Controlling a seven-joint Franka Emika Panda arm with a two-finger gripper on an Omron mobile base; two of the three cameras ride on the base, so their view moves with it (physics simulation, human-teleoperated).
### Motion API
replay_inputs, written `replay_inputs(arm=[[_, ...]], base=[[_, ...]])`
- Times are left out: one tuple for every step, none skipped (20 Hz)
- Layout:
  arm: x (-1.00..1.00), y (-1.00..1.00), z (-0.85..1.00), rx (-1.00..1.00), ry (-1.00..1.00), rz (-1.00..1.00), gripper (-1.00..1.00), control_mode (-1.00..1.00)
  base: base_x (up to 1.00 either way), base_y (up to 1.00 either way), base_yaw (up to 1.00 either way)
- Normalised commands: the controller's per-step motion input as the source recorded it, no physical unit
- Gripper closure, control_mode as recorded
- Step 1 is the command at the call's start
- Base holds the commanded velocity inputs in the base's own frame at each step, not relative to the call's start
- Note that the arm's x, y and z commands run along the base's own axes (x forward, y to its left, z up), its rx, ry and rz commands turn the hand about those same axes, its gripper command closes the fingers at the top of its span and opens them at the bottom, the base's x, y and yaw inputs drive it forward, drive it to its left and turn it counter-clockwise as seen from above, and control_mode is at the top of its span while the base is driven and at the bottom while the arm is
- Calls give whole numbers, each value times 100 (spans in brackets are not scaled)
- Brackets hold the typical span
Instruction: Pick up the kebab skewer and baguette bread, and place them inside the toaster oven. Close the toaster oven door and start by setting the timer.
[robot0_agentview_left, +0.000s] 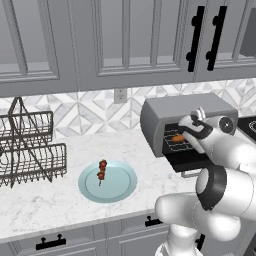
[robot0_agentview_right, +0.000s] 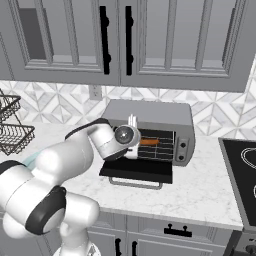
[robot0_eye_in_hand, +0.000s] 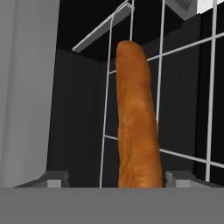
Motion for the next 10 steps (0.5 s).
replay_inputs(arm=[[-6, -1, 14, 0, 0, 0, -100, -100], [-15, -10, 44, 0, 0, 0, -100, -100], [-34, -4, 45, 0, 0, 0, -100, -100], [-42, -13, 62, 0, 0, 0, -100, -100], [-65, -13, 64, 0, 0, 0, -100, -100], [-74, -15, 66, 0, 0, 0, -100, -100], [-82, -19, 79, 0, 2, 0, -100, -100], [-79, -21, 91, 0, 5, 0, -100, -100], [-75, -17, 99, 0, 12, 0, -100, -100], [-79, -4, 94, 0, 18, 3, -100, -100]], base=[[0, 0, 0], [0, 0, 0], [0, 0, 0], [0, 0, 0], [0, 0, 0], [0, 0, 0], [0, 0, 0], [0, 0, 0], [0, 0, 0], [0, 0, 0]])
